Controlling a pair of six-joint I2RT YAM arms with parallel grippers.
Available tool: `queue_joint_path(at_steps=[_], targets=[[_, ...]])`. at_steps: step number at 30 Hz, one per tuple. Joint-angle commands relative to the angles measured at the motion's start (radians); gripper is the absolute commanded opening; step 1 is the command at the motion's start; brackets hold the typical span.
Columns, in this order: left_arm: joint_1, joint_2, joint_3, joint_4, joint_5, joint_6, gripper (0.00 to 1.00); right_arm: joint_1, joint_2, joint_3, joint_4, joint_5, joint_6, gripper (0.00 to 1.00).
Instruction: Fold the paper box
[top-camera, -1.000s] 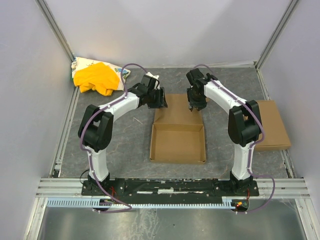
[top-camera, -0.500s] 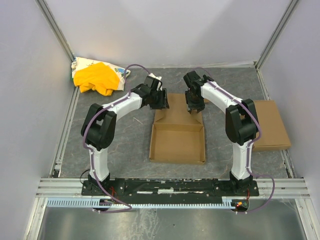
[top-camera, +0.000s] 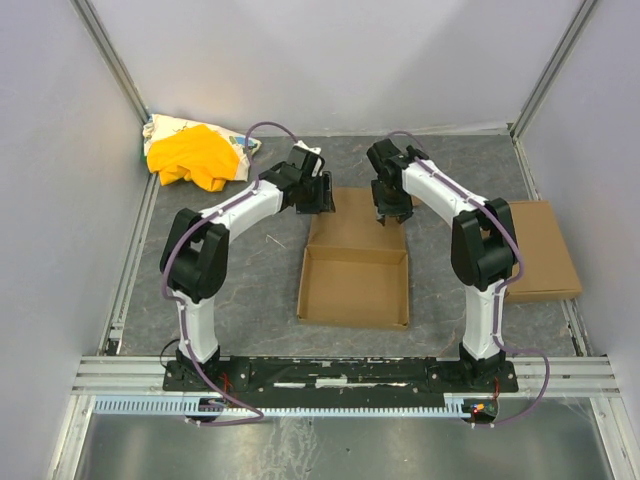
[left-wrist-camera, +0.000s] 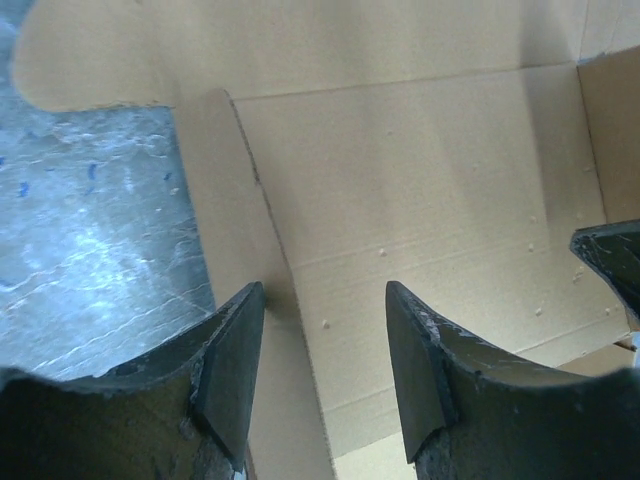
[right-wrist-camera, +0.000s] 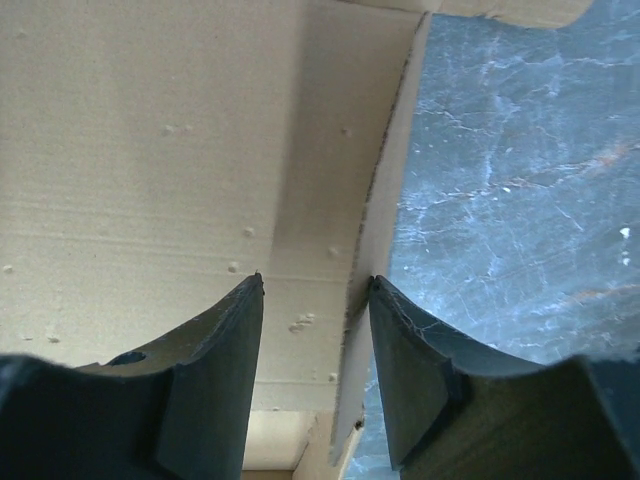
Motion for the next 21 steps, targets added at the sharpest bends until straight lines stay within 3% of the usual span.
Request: queue_joint_path(at_steps=[1,14,21], targets=[[0.028,-0.073,0.084,-0.086,-0.087,0.054,0.59,-0.004,-0.038,0.109,-0.084,0.073,0.014,0.55],[0.085,-0.052,0.122,-0.146,-0.134,0.101,0.59,-0.099,0.099,0.269,-0.166,0.069,-0.019,0.54],[0.092,-0.066,0.129,-0.139,-0.14,0.106,0.58,-0.121,0.18,0.348,-0.185,0.045,-0.035,0.49]])
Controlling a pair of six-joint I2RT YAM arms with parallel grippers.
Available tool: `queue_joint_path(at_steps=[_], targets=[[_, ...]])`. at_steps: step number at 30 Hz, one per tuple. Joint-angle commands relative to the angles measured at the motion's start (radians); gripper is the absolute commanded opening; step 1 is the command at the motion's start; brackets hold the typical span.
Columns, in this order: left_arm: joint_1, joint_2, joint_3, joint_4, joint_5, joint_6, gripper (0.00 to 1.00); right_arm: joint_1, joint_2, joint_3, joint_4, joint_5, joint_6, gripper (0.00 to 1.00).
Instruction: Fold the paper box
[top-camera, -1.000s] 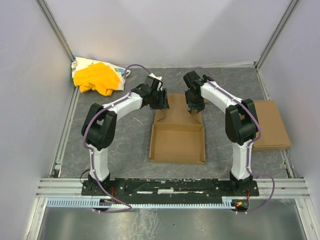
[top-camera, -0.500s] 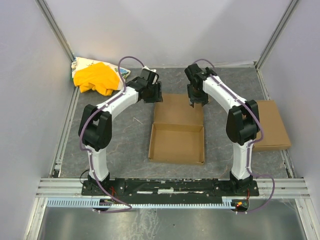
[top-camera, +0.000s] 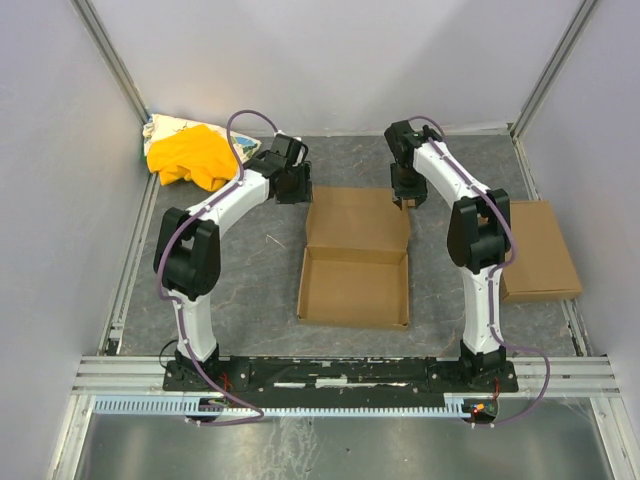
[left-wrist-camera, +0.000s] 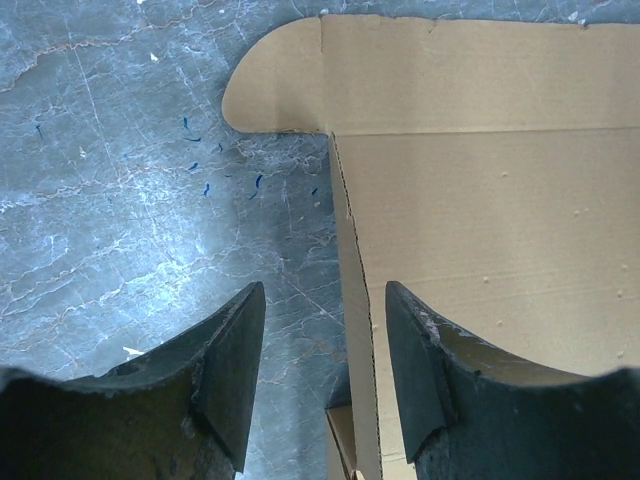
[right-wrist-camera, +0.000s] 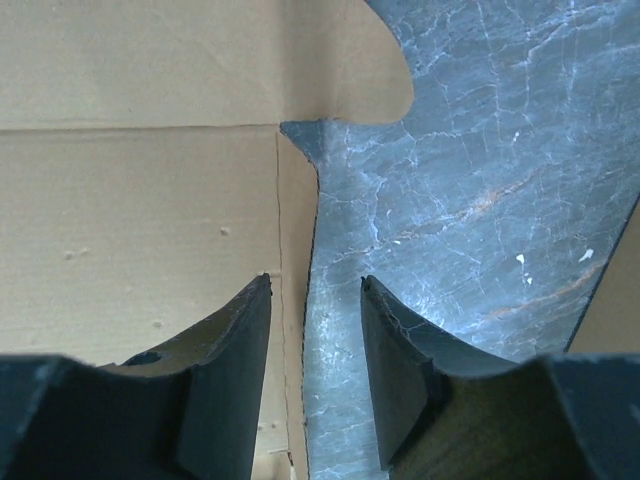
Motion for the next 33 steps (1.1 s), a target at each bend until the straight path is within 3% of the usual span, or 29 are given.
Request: queue_joint_path(at_steps=[1,5,7,9,21,28,33], targets=[[0.004,-0.056,0.049,0.012,-0.013,0.044,0.58,-0.002,0.033,0.074,-0.019,-0.016,-0.019,0.45],[0.006,-0.066,0.049,0.026,-0.016,0.044,0.58,-0.003,0.062,0.09,-0.003,-0.039,-0.021,0.3],[0.006,-0.071,0.05,0.033,-0.019,0.044,0.58,-0.004,0.083,0.107,-0.005,-0.044,-0.022,0.13],[0.008,-0.075,0.052,0.035,-0.024,0.047,0.58,-0.003,0.082,0.108,0.001,-0.044,-0.025,0.02],[0.009,-0.185,0.046,0.089,-0.032,0.054,0.59,-0.003,-0.264,-0.22,0.274,-0.053,-0.004,0.01],[0.009,-0.301,-0.015,0.195,0.017,0.087,0.62,-0.001,-0.548,-0.552,0.575,-0.106,0.016,0.02],[0.009,-0.396,-0.112,0.354,0.126,0.131,0.66,0.012,-0.789,-0.882,0.894,-0.139,-0.006,0.02]])
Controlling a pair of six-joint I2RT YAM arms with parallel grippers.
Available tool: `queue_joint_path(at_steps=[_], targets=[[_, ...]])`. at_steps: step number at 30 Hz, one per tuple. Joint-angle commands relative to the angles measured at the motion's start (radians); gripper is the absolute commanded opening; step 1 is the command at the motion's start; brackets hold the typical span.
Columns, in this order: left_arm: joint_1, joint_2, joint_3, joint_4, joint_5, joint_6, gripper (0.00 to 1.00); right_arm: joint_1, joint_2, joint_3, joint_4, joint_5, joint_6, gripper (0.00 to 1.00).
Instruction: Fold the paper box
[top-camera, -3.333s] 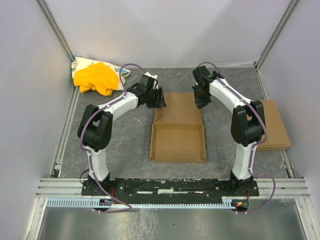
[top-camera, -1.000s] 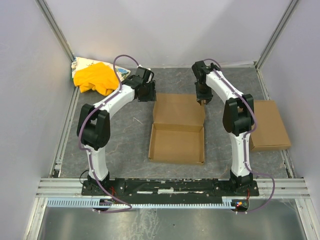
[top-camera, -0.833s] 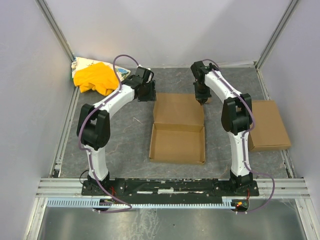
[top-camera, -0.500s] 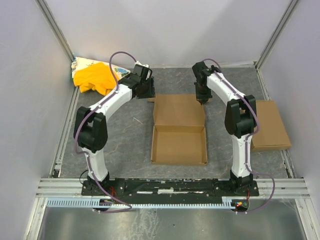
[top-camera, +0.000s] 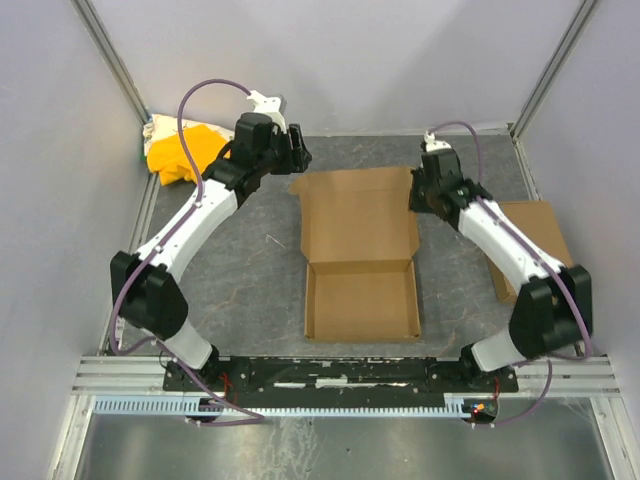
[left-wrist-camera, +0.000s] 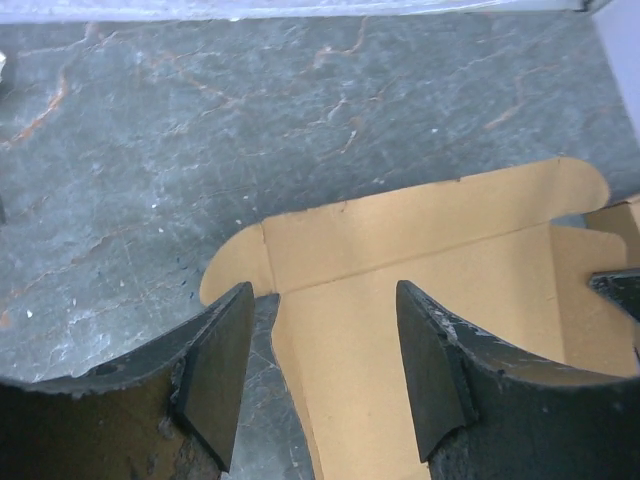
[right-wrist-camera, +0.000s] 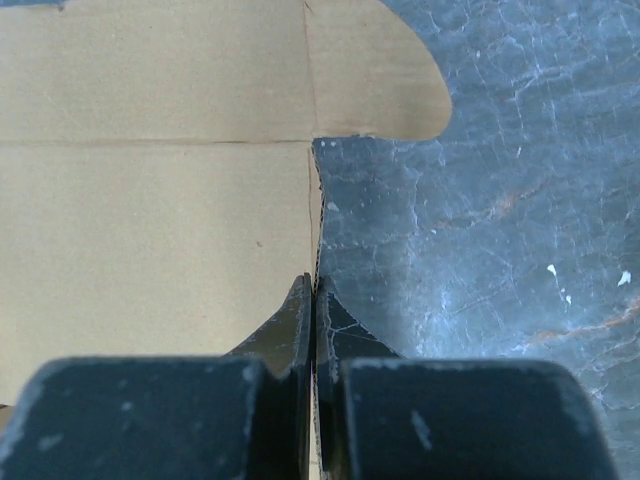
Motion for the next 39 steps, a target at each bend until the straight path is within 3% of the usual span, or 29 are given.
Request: queue_joint_path(at_steps=[1,6,11,21,29,39], targets=[[0.003,-0.12,-0.105,0.238,0.135,0.09,0.68,0.015,-0.204,-0.263,0.411,-0.04,-0.019,0.02],[0.002,-0.247,-0.305,0.556,0.333,0.155,0.73,0.022,-0.411,-0.542,0.727,-0.09,-0.124,0.02],[0.003,-0.321,-0.368,0.591,0.53,0.258,0.74,0.024,-0.561,-0.786,1.044,-0.192,-0.21,0.02],[0.003,-0.377,-0.357,0.455,0.626,0.347,0.73,0.025,-0.808,-0.862,0.926,-0.214,-0.211,0.02],[-0.041,-0.351,-0.351,0.342,0.56,0.46,0.73,0.023,-0.951,-0.899,0.839,-0.251,-0.216,0.02],[-0.07,-0.32,-0.418,0.424,0.523,0.504,0.73,0.024,-1.015,-0.928,0.801,-0.282,-0.204,0.02]])
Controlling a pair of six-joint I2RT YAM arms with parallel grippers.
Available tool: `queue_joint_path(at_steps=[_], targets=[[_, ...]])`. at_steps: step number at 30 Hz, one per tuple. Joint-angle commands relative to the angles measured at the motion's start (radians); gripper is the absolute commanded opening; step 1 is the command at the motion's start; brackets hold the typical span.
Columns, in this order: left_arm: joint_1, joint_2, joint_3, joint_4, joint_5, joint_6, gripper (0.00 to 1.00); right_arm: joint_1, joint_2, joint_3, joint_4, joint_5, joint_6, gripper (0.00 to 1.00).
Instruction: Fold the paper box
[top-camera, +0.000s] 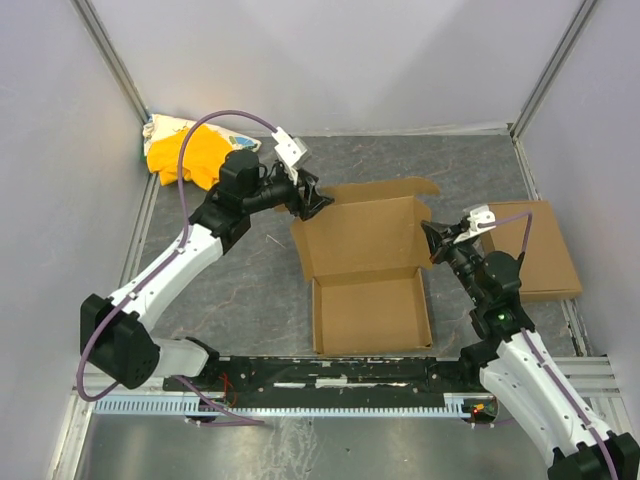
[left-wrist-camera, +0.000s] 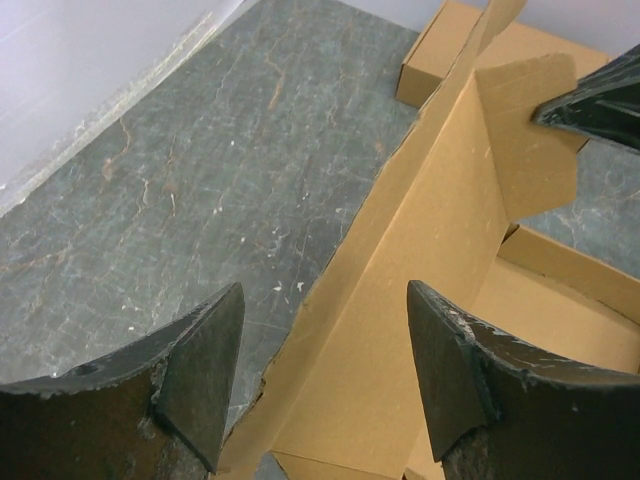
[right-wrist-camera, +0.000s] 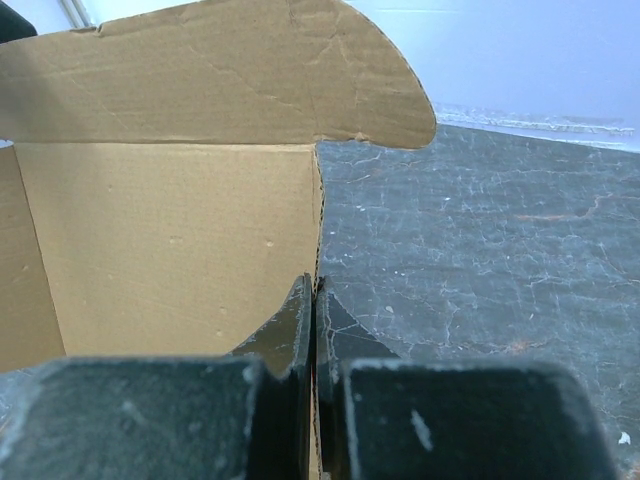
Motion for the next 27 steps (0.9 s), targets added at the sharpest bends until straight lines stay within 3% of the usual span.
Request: queue_joint_path(at_steps=[1,6,9,12,13,19,27], targets=[[-0.006,0.02,-0.025,0.082,-0.028,0.069,0.72,0.006,-0.022,-0.01,-0.004,-0.042,-0.001,0.02],[-0.01,0.03,-0.064,0.144,-0.037,0.067,0.66,0.005,-0.01,-0.006,-0.015,-0.065,0.015,0.02],[-0.019,0.027,-0.068,0.143,-0.035,0.069,0.39,0.005,0.003,0.008,-0.035,-0.062,0.025,0.04],[-0.028,0.014,-0.054,0.128,-0.07,0.087,0.06,0.004,0.03,0.049,-0.099,-0.054,0.057,0.26],[-0.03,0.006,-0.052,0.126,-0.078,0.089,0.03,0.005,0.04,0.069,-0.131,-0.051,0.065,0.35],[-0.037,-0.065,-0.032,0.124,-0.056,0.12,0.03,0.004,0.054,0.201,-0.382,0.084,0.161,0.54],[-0.059,-0.07,0.113,-0.172,0.034,0.345,0.03,0.004,0.104,0.409,-0.774,0.443,0.258,0.57]])
